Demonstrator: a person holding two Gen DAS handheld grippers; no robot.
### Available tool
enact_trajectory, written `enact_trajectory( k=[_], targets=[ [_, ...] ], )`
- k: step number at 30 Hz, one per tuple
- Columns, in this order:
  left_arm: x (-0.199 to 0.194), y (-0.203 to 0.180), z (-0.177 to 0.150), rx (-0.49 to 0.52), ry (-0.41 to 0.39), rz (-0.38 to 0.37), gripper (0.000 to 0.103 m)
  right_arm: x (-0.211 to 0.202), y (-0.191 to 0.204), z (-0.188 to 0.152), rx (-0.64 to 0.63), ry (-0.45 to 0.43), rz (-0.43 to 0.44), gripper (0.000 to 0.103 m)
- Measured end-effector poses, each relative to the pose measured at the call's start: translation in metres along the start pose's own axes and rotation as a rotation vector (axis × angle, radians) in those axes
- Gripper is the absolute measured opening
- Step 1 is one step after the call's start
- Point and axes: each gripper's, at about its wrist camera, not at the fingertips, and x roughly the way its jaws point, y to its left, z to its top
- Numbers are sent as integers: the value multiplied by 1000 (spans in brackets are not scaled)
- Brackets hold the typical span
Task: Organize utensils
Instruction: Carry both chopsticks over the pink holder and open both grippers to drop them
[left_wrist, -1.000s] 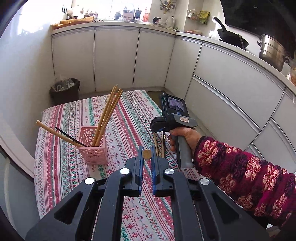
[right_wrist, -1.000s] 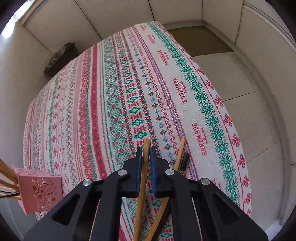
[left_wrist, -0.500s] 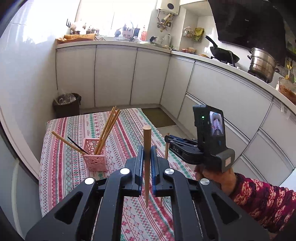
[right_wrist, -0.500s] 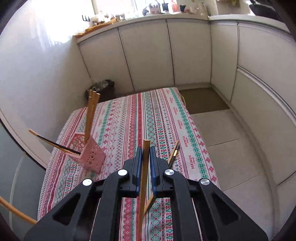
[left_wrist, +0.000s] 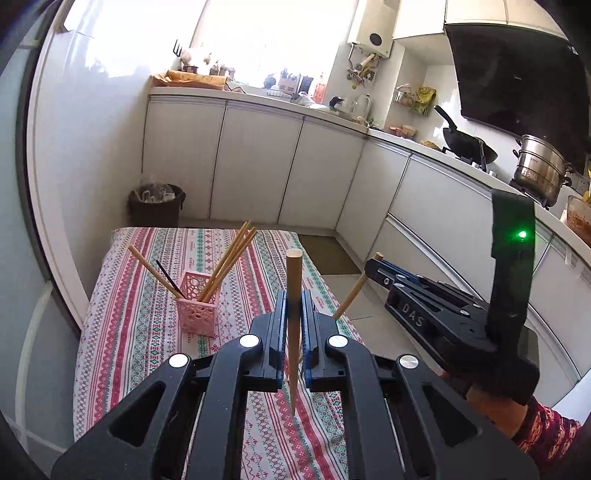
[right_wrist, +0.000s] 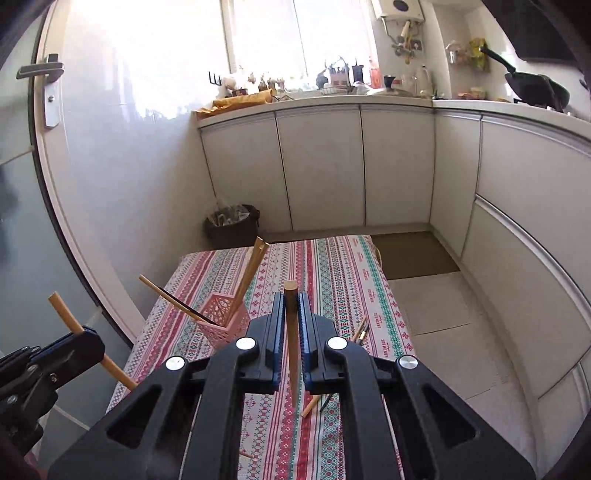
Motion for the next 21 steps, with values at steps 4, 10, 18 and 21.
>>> enact_trajectory(
  k=[4,10,18,21],
  targets=[
    [-9,3,8,10,-30,31,6,-18,8,12,-3,-39,26,8],
    [-12,9,23,18,-61,73,6,-30,20,33,-6,-74,65,8],
    [3,24,61,3,-144,128,6,-26,38,74,9,-134,137,8],
    [17,32,72,9,-161,153,6,-13,45,85,-2,-162,141,8]
  ],
)
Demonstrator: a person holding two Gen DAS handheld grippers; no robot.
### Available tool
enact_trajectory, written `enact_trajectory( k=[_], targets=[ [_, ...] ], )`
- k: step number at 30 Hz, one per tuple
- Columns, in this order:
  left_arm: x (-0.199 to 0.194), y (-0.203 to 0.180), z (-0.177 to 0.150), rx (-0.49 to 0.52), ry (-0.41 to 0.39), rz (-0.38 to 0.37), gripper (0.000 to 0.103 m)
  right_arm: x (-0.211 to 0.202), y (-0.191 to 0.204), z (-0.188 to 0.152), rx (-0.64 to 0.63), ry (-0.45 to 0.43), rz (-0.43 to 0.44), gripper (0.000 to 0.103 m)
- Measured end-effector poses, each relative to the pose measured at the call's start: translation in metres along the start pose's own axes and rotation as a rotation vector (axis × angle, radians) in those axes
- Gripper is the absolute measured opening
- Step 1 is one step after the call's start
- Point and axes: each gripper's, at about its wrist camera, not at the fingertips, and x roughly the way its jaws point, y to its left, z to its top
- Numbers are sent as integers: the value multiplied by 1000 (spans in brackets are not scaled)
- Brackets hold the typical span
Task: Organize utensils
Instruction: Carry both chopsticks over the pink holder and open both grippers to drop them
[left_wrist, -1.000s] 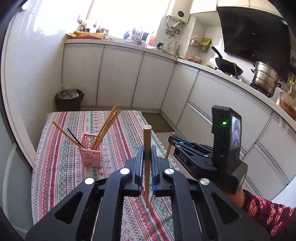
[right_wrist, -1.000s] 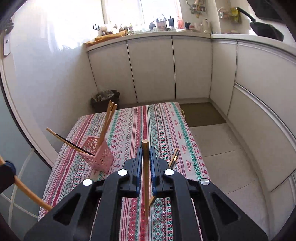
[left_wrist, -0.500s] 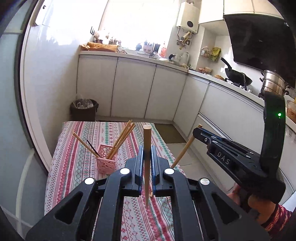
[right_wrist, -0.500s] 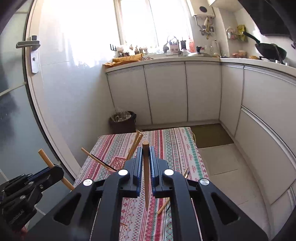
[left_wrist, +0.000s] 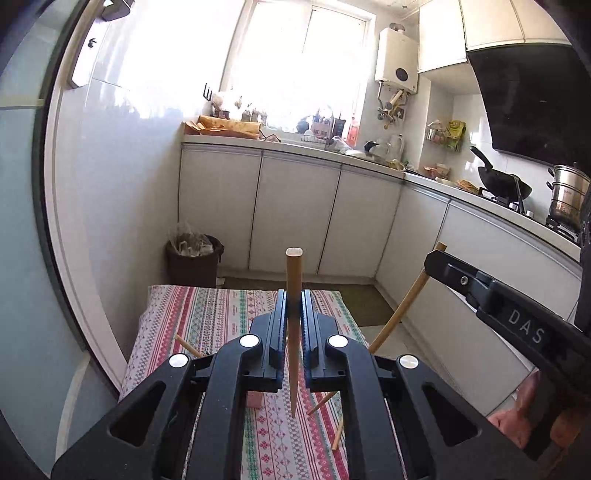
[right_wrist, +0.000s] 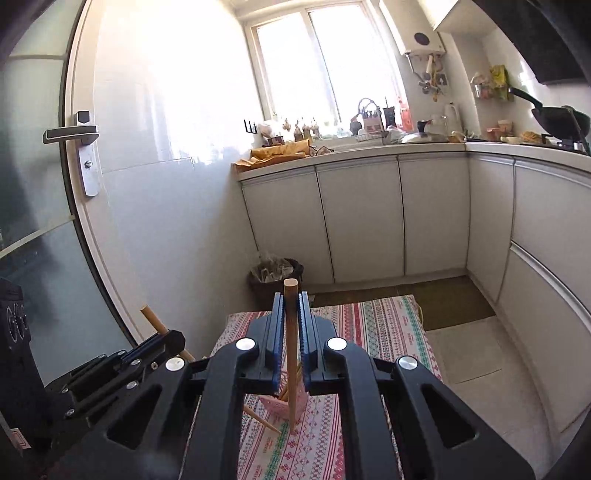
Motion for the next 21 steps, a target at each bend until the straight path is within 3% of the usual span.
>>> enact_trajectory(
  k=[12,16,17,19,21],
  targets=[
    [92,36,4,30,5,136,6,79,1,-1,33,5,47,8],
    [123,45,-11,23,52,146,7,100,-2,-10,44,15,59,8],
    [128,47,-16,12,73,148,10,104,-2,-13,46,19,59,8],
    [129,55,-25,-31,89,147,34,114,-3,-18,49,33,58,8],
    [117,61,-25,-57,50,152,38,120,-1,-22,46,41,52,8]
  ],
)
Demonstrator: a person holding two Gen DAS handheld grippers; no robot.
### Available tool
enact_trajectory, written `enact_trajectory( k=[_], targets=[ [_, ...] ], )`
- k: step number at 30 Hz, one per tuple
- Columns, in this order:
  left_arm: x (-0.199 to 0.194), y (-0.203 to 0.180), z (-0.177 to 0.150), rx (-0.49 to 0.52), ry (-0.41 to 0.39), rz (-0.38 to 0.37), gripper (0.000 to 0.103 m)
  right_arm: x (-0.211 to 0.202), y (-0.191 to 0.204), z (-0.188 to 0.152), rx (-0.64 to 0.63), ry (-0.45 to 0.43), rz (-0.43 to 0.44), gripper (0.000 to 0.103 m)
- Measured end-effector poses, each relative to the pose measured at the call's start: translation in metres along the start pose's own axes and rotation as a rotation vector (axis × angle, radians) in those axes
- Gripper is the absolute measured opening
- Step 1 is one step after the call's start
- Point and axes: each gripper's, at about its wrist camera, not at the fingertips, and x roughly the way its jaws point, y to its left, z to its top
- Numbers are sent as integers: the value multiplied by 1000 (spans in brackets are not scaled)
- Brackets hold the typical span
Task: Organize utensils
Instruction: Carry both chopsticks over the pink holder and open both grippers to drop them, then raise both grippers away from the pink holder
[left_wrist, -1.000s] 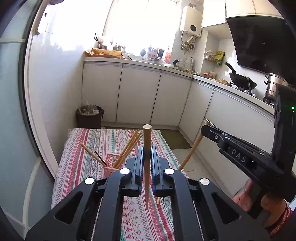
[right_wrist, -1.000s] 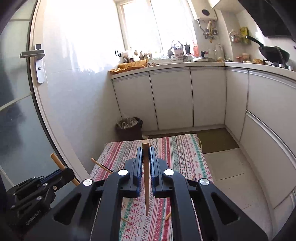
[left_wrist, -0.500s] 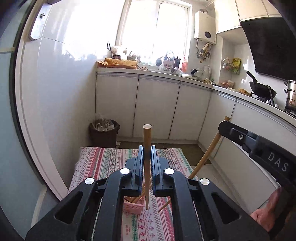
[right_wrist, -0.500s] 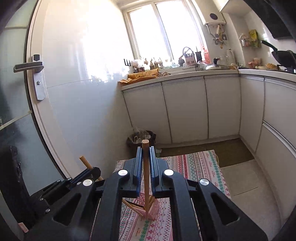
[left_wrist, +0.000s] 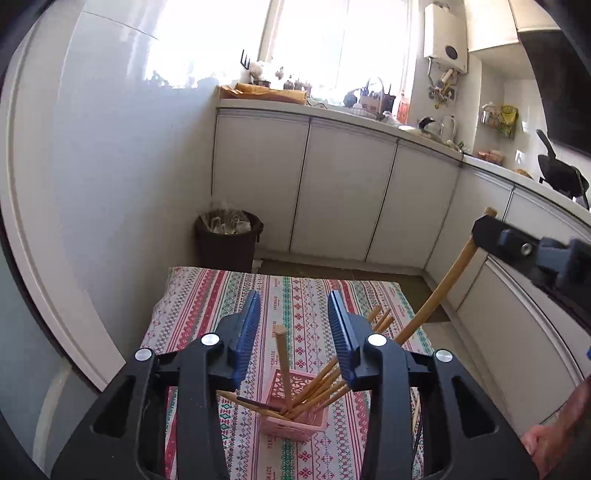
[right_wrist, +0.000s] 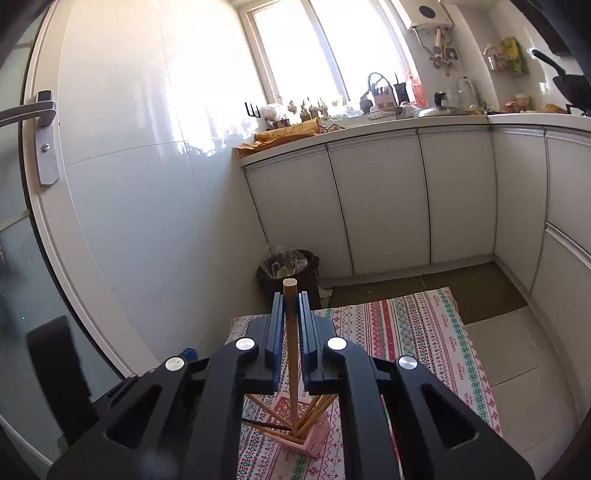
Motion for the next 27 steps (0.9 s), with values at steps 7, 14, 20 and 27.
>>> enact_trajectory(
  k=[7,14,20,27],
  targets=[
    [-50,33,13,-140,-89,-21,40,15,10,-7,-7,9,-6,8],
    [-55,45,14,-143,-83,22,43,34,24,-17,-35,4,1,9],
    [-54,53,14,-139,-67,63,43,38,25,-19,-28,17,-37,17],
    [-62,49,13,-121,-70,67,46,22,17,-10,-18,0,-77,33]
  ],
)
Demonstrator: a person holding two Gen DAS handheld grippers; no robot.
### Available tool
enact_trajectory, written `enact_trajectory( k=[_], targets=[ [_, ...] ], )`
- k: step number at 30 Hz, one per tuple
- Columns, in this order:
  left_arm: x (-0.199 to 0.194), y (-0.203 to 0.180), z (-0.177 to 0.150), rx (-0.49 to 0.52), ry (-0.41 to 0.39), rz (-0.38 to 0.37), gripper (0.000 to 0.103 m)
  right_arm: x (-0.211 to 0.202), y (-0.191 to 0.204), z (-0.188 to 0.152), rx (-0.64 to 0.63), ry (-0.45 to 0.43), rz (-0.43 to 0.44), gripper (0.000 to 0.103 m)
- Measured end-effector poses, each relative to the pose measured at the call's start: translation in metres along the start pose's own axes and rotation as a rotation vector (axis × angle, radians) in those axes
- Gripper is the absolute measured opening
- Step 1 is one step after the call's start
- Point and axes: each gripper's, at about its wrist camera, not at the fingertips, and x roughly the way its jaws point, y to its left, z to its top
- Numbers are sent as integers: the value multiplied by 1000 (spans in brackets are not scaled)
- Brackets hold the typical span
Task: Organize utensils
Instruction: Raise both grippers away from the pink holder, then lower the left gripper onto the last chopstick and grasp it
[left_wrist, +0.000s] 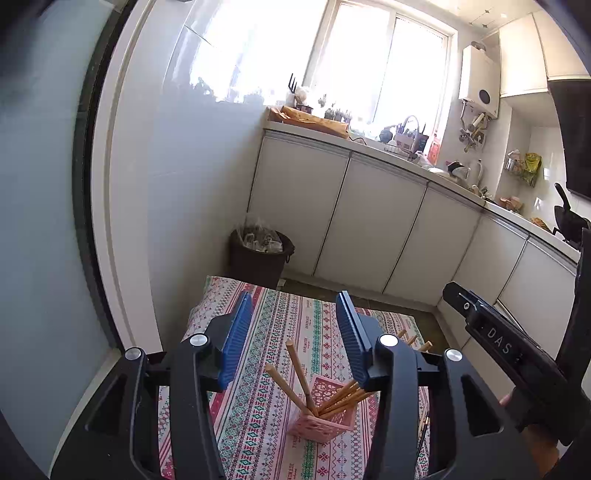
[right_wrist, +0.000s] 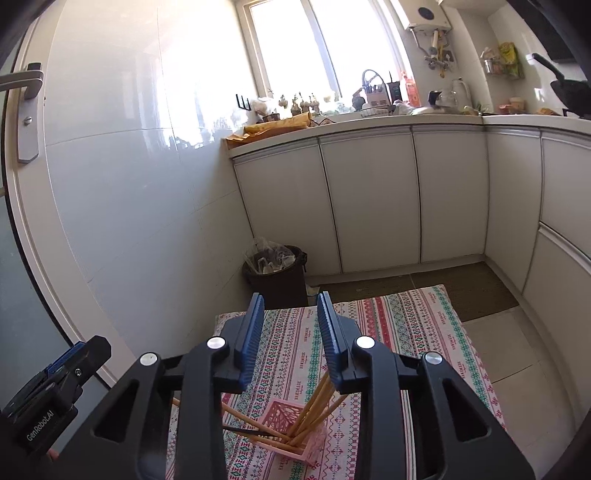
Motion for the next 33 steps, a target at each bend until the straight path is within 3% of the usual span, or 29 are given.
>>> enact_trajectory(
  k=[3,10,12,15,18,26,30,33],
  targets=[
    [-5,-7,0,16,-8,-3,51,-11,-6,1,9,-13,-16,47],
    [-16,-27,-3,61,-20,-13,64,-34,-29,5,56,-33,-61,63],
    [-19,-33,-4,72,-22,-20,67,-41,-37,4,72,-38,-69,73],
    [-23,-41,-5,84,-32,-21,80,-53,-48,2,106,-47,-85,88],
    [-28,-48,-8,97,-35,-21,93,-63,-58,-1,123,-50,-107,95],
    [-35,-70,-20,155,8,-45,96,-92,-91,-22,176,-5,-143,96],
    [-37,-85,-39,206,56,-69,96,-115,-132,-45,273,31,-171,96],
    [-34,-102,-60,257,118,-101,96,-126,-170,-66,337,73,-254,96]
  ],
)
